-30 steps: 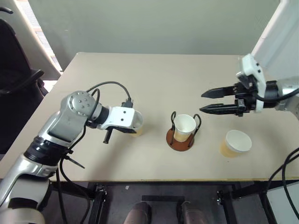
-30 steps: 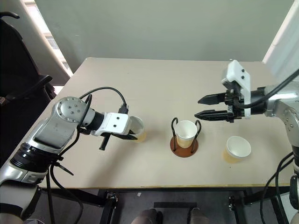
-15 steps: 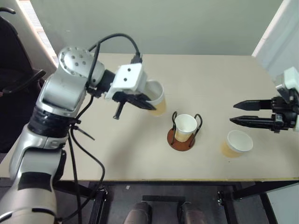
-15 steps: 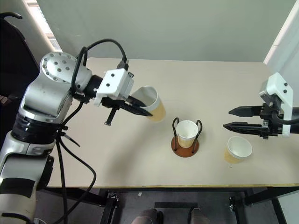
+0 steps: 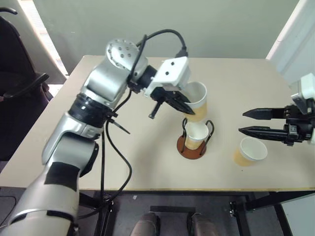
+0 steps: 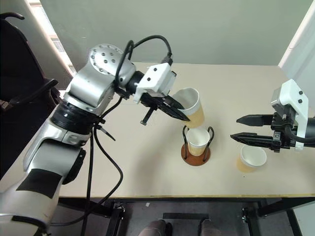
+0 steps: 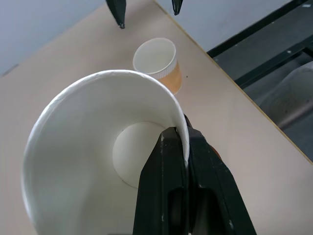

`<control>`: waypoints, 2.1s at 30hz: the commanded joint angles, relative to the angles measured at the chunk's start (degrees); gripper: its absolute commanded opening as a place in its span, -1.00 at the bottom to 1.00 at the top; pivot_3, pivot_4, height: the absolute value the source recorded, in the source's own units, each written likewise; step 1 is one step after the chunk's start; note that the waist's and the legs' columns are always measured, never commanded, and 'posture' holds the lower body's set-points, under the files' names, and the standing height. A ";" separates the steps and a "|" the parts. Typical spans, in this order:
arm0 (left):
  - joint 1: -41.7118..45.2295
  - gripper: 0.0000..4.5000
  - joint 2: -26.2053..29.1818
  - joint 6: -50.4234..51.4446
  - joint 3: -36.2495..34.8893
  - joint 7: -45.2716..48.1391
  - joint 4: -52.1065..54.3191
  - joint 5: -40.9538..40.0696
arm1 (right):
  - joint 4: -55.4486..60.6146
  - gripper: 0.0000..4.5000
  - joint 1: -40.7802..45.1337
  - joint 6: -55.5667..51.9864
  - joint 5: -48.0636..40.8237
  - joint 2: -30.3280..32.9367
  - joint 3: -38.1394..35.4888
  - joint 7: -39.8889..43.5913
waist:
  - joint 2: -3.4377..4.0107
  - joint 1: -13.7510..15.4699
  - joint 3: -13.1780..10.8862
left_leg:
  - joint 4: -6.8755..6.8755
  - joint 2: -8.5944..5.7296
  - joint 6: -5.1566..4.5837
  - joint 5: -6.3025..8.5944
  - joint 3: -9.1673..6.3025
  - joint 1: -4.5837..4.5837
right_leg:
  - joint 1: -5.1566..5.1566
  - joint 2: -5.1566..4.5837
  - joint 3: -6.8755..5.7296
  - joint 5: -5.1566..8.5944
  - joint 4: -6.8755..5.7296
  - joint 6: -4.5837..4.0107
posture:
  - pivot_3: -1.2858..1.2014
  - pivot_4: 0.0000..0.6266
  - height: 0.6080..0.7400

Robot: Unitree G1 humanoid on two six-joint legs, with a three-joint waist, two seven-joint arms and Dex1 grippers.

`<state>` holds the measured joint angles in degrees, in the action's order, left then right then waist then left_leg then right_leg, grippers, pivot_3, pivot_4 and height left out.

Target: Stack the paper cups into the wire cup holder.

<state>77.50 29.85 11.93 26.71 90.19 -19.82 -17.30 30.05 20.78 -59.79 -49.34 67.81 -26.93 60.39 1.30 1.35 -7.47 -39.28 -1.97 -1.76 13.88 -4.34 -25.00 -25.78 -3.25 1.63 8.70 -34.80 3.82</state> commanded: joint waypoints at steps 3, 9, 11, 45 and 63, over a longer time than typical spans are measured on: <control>2.78 -0.99 -2.26 -3.18 1.76 2.31 -3.06 -0.63 | 1.69 0.16 -1.91 -0.28 -1.07 1.88 -5.59 -1.01 | 0.00 0.12 0.00 | -0.05 -0.03 0.15 -0.02 0.03 -0.04 | 0.00 -0.02 0.03 0.06 -0.01 0.10 | 0.03 -0.52 1.00; 2.58 -0.99 -2.75 -5.85 4.50 2.31 -5.02 -0.94 | 2.09 0.16 -5.01 -2.60 -1.57 3.78 -12.38 -0.77 | 0.01 0.37 0.00 | -0.16 -0.04 0.11 0.17 0.07 -0.10 | 0.00 -0.03 0.04 0.23 0.00 0.32 | 0.03 -0.52 1.00; 2.55 -0.99 -3.07 -6.46 5.35 2.31 -5.61 -1.18 | 2.35 0.16 -6.15 -3.06 -1.39 4.24 -13.88 -0.57 | 0.01 0.45 0.00 | -0.24 -0.04 0.11 0.21 0.08 -0.12 | 0.01 -0.03 0.05 0.29 0.01 0.35 | 0.03 -0.52 1.00; 1.16 0.99 -3.42 1.74 -10.91 1.16 -10.00 1.10 | 11.64 0.16 -17.55 -4.38 1.13 5.64 -9.81 -8.71 | 0.05 0.58 0.03 | -0.79 -0.03 -0.11 0.58 0.19 -0.05 | 0.23 -0.01 0.09 0.42 -0.07 0.56 | 0.03 -0.52 1.00; -17.19 1.00 11.48 7.28 -18.37 -3.64 2.91 1.34 | 5.36 0.99 -25.87 12.09 22.06 10.78 7.42 -4.67 | 0.10 0.71 0.06 | -0.87 -0.13 -0.14 0.60 0.14 0.02 | 0.29 -0.03 0.14 0.44 -0.08 0.54 | 0.03 -0.52 1.00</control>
<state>60.05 40.71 18.85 10.45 87.04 -19.89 -14.69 35.78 -6.34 -49.51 -28.61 77.83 -20.03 55.08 1.40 2.06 -7.41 -40.15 -2.10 -1.89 14.48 -4.19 -24.97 -25.49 -3.28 1.77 9.14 -34.90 4.36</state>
